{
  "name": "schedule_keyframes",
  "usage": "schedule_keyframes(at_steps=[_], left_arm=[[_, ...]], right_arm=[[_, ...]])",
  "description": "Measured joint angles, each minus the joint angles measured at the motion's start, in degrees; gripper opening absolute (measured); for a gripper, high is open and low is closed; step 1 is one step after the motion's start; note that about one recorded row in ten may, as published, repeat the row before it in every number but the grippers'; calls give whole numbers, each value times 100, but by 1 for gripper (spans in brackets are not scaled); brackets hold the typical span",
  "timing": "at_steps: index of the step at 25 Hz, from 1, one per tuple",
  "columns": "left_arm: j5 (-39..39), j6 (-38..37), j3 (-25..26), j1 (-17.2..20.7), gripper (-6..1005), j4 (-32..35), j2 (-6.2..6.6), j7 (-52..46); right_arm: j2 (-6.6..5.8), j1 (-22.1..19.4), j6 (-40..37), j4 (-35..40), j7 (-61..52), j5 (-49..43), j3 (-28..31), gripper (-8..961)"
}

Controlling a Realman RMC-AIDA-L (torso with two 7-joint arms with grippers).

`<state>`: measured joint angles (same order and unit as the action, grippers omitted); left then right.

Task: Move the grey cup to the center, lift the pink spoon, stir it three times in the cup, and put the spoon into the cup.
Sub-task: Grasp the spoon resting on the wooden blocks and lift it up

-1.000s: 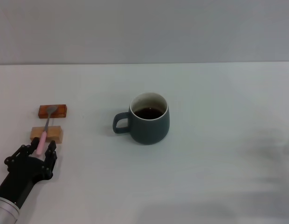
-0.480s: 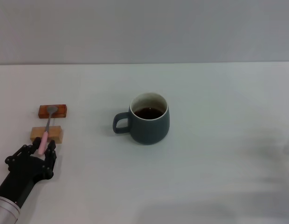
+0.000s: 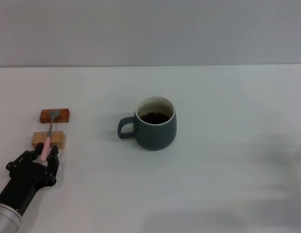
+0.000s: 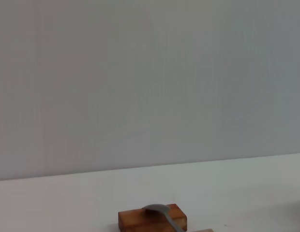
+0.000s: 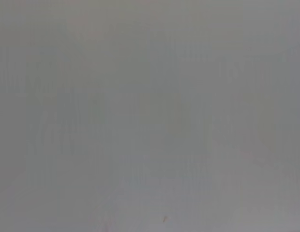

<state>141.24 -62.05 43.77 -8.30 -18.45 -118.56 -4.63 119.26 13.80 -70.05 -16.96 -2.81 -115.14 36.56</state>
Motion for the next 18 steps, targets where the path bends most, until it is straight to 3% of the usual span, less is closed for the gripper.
schedule_keyframes(at_steps=[12,18], left_arm=[[10,-5,-2,-40,187,42,0,115],[18,-226,-20,93,145,-252,13,292]], right_arm=[[0,-1,0,2,0,0,-2,-2],[0,-17,0,18,-18,0,-10,-2]])
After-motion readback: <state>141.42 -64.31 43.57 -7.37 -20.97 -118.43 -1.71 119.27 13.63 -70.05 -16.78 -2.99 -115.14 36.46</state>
